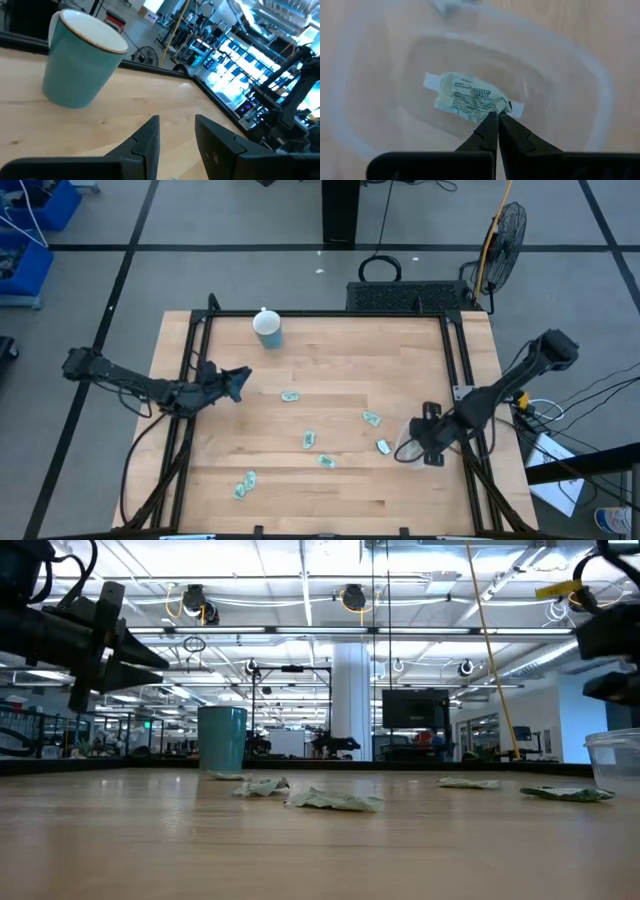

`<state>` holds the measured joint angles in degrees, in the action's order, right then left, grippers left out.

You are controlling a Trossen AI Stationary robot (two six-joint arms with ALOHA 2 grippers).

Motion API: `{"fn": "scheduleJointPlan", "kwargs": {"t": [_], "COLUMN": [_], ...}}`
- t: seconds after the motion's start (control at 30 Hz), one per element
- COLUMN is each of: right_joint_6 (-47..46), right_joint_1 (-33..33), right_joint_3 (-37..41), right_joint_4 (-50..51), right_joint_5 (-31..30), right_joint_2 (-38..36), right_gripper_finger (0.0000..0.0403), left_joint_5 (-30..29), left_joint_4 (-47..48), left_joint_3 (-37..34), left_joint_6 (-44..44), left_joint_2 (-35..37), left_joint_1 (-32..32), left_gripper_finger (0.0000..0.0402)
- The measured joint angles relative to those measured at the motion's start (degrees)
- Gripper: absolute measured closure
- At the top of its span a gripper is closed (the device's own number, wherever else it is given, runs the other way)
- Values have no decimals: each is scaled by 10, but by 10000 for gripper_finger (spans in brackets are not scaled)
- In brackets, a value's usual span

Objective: Pick and place Stevia / Truvia into bins
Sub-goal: Put the stevia packet into the transparent container

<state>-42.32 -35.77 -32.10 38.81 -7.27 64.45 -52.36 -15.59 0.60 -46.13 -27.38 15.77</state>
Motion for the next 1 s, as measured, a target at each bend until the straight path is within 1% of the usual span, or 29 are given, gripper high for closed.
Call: {"fn": "scheduleJointPlan", "kwargs": {"t": [0.1, 0.2, 0.37, 0.47, 0.6, 0.63, 0.7, 0.77, 0.83, 0.93, 1.0], "right_joint_6": [0, -1, -1, 14, 64, 82, 129, 196, 241, 269, 286], "right_joint_1": [1, 6, 5, 5, 5, 5, 9, 23, 49, 110, 154], "right_joint_3": [0, 0, -2, -20, -70, -83, -105, -112, -112, -112, -111], "right_joint_4": [-12, -15, -20, -18, -15, -16, -31, -68, -96, -99, -99], "right_joint_5": [-2, -2, 0, 0, -3, -13, -55, -98, -120, -119, -109], "right_joint_2": [31, 39, 20, -1, -26, -29, -29, -20, -1, 47, 84], "right_gripper_finger": [396, 376, 329, 304, 286, 284, 282, 282, 282, 282, 282], "left_joint_5": [3, 3, 2, -1, -2, -2, -2, -2, -2, -2, -2], "left_joint_4": [-15, -17, -16, -16, -16, -15, -15, -15, -15, -16, -16], "left_joint_3": [0, 0, 0, 0, 0, 0, 0, 0, 0, 0, 0], "left_joint_6": [14, 22, 25, 25, 25, 25, 25, 25, 25, 24, 23], "left_joint_2": [0, 0, 0, 0, 0, 0, 0, 0, 0, 0, 0], "left_joint_1": [-2, -3, -3, -4, -4, -4, -4, -4, -4, -4, -4], "left_gripper_finger": [275, 275, 275, 275, 275, 275, 275, 275, 275, 275, 275]}}
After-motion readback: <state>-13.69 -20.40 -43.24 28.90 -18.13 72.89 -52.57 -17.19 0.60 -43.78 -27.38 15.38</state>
